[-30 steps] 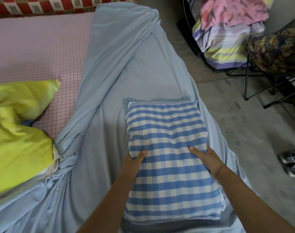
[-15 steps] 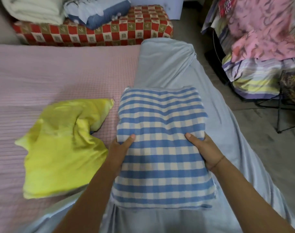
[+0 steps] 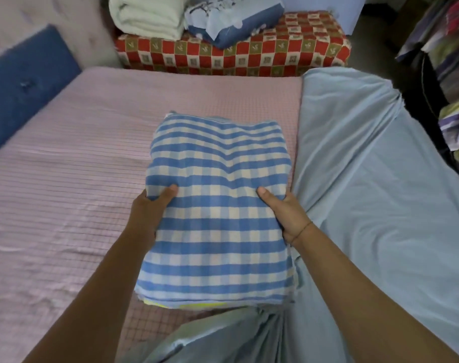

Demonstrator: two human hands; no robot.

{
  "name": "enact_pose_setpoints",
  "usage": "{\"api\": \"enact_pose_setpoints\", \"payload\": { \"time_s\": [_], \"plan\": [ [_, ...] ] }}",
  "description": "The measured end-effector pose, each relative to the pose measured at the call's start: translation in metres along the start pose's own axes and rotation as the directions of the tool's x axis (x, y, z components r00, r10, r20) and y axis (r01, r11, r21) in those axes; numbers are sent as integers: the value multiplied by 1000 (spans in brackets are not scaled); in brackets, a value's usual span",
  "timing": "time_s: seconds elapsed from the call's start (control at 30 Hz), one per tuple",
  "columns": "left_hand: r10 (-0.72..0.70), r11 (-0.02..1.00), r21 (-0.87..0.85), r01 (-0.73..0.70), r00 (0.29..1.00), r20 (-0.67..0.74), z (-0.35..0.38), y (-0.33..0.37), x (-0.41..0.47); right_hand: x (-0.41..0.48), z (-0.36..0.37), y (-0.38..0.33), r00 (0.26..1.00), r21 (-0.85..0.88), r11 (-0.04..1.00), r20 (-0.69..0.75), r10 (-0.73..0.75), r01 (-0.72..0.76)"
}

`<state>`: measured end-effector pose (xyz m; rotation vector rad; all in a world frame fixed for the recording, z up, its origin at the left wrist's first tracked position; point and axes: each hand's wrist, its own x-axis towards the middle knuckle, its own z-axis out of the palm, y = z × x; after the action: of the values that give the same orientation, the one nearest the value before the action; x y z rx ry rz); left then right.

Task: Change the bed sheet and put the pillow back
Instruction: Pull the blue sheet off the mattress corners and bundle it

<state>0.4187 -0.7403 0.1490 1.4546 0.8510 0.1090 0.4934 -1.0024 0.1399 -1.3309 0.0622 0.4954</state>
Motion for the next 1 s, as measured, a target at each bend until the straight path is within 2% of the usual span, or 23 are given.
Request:
{"api": "enact_pose_setpoints", "payload": {
  "time_s": [0.1, 0.2, 0.27, 0.37, 0.63, 0.73, 0.83, 1.0],
  "plan": [
    [64, 997, 57, -61, 997, -47, -17, -2, 24, 29, 19, 14, 999, -88, 996, 40, -2, 5],
    [192, 949, 272, -161, 977, -93, -23, -19, 45, 47, 29, 41, 993, -266, 964, 109, 45, -14],
    [213, 896, 417, -154, 972, -99, -25, -44, 57, 49, 34, 60, 992, -334, 942, 98, 77, -40],
    [195, 849, 515, -116, 976, -101, -17, -58, 46, 49, 36, 79, 997, -356, 934, 46, 57, -37],
    [267, 806, 574, -145, 954, -133, -16, -75, 48, 38, 31, 84, 998, -386, 920, -25, 60, -65],
    [224, 812, 576, -92, 961, -162, -21, -93, 29, 11, 20, 88, 988, -375, 915, -94, 126, -152],
    [215, 811, 580, -79, 962, -170, -31, -121, -3, -24, -6, 104, 961, -418, 876, -232, 152, -240],
    [122, 865, 501, 10, 965, -231, -45, -179, -60, -106, -50, 138, 900, -424, 814, -355, 254, -397]
  ]
}}
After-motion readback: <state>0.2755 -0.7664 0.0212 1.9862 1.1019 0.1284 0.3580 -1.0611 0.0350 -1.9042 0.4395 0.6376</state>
